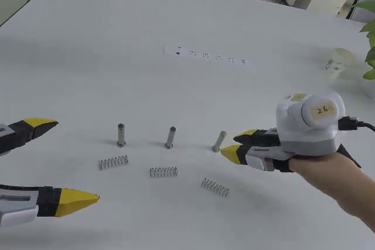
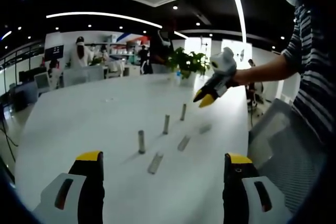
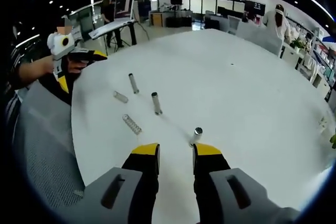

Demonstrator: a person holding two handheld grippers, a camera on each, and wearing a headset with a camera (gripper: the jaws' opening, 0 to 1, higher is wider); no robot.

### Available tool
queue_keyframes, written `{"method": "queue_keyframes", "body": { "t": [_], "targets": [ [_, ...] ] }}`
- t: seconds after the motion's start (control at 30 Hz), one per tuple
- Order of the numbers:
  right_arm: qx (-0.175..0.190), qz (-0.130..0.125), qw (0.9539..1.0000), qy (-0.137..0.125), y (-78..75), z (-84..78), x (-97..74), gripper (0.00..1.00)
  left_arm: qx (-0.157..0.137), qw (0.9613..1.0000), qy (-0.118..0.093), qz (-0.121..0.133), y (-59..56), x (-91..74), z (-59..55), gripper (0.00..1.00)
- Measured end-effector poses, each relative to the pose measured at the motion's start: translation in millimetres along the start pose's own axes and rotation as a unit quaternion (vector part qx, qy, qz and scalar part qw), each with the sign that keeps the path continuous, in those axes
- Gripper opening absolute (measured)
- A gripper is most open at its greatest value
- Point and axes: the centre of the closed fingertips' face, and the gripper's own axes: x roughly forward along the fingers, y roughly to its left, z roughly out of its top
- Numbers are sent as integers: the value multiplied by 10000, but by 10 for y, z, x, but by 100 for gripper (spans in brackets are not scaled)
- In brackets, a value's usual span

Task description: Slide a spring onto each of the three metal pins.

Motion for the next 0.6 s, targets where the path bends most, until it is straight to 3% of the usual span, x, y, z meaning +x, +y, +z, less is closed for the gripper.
{"method": "queue_keyframes", "body": {
  "t": [0.17,0.37,0.6],
  "targets": [
    [-644,344,9971,206,184,-72,21,21,-12,10000,-1,15,-2,-12,-11,92],
    [-996,719,9913,479,380,-235,61,23,-21,10000,10,15,-3,-29,-33,92],
    [-1320,875,9840,820,458,-423,108,20,-18,10000,3,25,0,-44,-30,91]
  ]
}}
